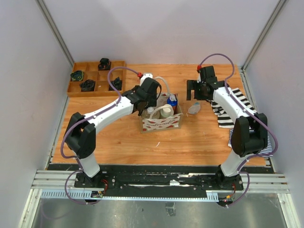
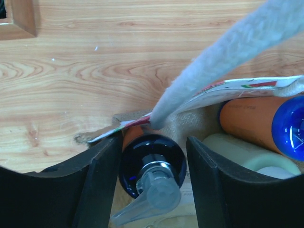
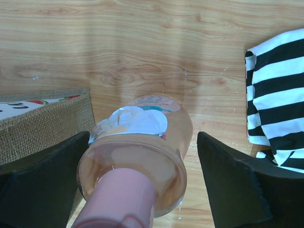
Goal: Take the personal care products out of the canvas bag
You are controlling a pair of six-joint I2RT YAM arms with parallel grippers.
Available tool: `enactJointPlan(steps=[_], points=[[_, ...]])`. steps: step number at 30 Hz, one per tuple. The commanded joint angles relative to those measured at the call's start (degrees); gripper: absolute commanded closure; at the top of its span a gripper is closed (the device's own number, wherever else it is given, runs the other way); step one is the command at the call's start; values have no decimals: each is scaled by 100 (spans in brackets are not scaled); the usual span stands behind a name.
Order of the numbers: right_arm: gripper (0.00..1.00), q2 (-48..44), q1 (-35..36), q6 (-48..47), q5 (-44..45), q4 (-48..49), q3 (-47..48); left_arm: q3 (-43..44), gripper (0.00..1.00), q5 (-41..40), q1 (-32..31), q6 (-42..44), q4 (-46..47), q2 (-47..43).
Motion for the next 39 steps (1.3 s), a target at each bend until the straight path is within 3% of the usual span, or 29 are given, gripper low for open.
enactJointPlan(steps=[1,5,9,10,13,14,15,29,39], points=[[2,-65,-80,51,16,2,-135,254,36,-11,-20,59,-774,389],[1,-72,-79,58,-10,1,-191,329,29,-5,-18,41,-961,430],[2,-62,-79,81,-35,1,-194,284,33,92,-20,-16,-1066,442],[2,-68,-80,77,-35,2,-199,249,39,155,-20,-14,-1071,426],[2,-90,-79,68,2,-15,-207,155,86,264,-20,-45,-1104,321],[2,-103,-79,58,15,-30,-202,152,96,280,-20,-59,-1130,289],[1,-107,-80,56,26,-40,-208,175,99,275,-20,-66,-1178,247],[1,-236,-69,117,4,-64,-255,1743,99,-208,-20,250,-1999,6],[2,-792,98,-11,409,-114,-285,2316,99,-234,-12,392,-2100,-2]])
